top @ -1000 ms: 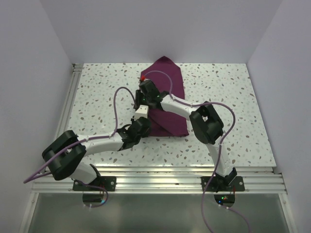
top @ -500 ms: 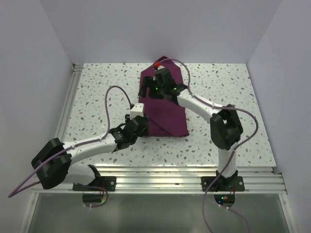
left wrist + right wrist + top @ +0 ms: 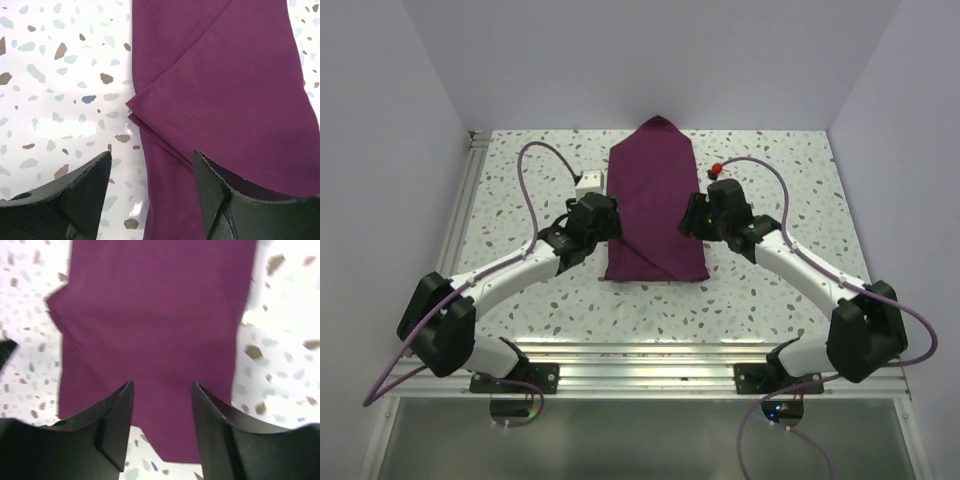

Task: Prepare the surgical pack

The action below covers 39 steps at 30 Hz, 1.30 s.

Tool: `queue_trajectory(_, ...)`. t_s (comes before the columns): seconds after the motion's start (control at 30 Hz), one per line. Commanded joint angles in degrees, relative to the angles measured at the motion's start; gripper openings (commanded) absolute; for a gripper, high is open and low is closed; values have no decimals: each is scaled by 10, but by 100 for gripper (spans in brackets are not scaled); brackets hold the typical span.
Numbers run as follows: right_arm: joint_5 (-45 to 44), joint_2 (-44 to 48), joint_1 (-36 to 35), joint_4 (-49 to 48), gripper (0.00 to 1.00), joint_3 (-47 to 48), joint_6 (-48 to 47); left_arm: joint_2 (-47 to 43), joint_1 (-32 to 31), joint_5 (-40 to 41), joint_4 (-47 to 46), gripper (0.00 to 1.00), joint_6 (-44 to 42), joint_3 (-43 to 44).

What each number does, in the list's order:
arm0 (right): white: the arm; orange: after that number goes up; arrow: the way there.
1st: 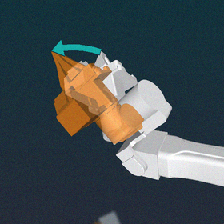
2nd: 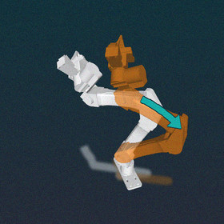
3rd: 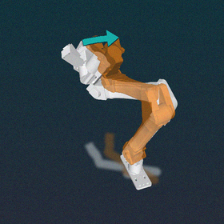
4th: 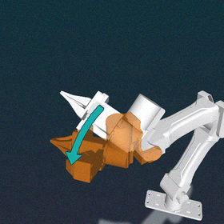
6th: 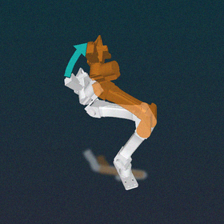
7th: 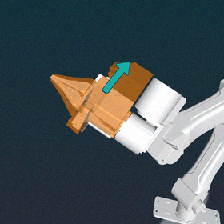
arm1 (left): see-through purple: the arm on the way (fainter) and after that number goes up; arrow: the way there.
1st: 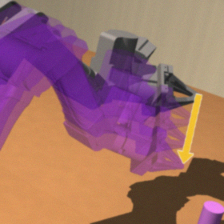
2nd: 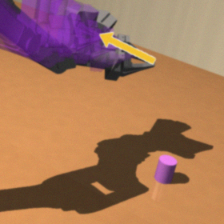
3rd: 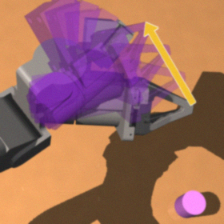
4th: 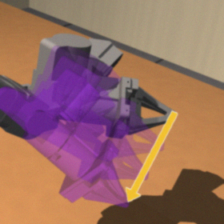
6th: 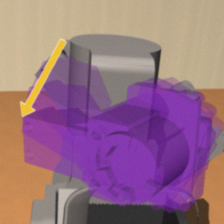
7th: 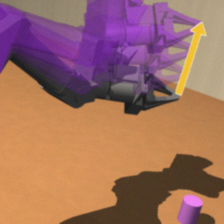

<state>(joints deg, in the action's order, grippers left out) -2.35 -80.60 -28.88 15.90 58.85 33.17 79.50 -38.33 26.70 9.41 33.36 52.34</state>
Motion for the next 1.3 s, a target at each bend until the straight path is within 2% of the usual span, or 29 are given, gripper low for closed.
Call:
queue_trajectory(0.0,-57,49,0,28,52,-37,-26,44,16,-30,-10,70,-21,50)
queue_trajectory(0.03,-56,61,0,37,47,-50,-27,70,22,-37,-11,69,-21,57)
queue_trajectory(0.17,-44,80,0,43,38,-85,-26,129,32,-52,-7,67,-16,95)
queue_trajectory(0.33,-25,85,-1,20,28,-128,-19,177,42,-58,-11,56,-10,110)
queue_trajectory(0.47,-1,65,-6,6,25,-147,-14,193,52,-54,-12,48,-9,111)
queue_trajectory(0.7,-36,56,-31,18,25,-167,0,211,66,-58,-33,31,-13,94)
queue_trajectory(0.73,-41,65,-31,18,27,-174,1,213,67,-60,-35,29,-15,91)
queue_trajectory(0.77,-44,71,-31,19,33,-174,1,216,68,-62,-38,26,-15,90)
queue_trajectory(0.83,-52,87,-30,33,57,-166,-3,224,69,-64,-40,20,-15,90)
queue_trajectory(0.93,-67,90,-29,51,67,-136,-17,227,69,-61,-42,13,-17,88)
queue_trajectory(1.1,-59,55,-18,54,69,-78,-45,230,70,-55,-45,11,-18,80)
queue_trajectory(1.27,-13,-30,-4,43,69,-20,-57,228,70,-62,-60,11,-15,65)
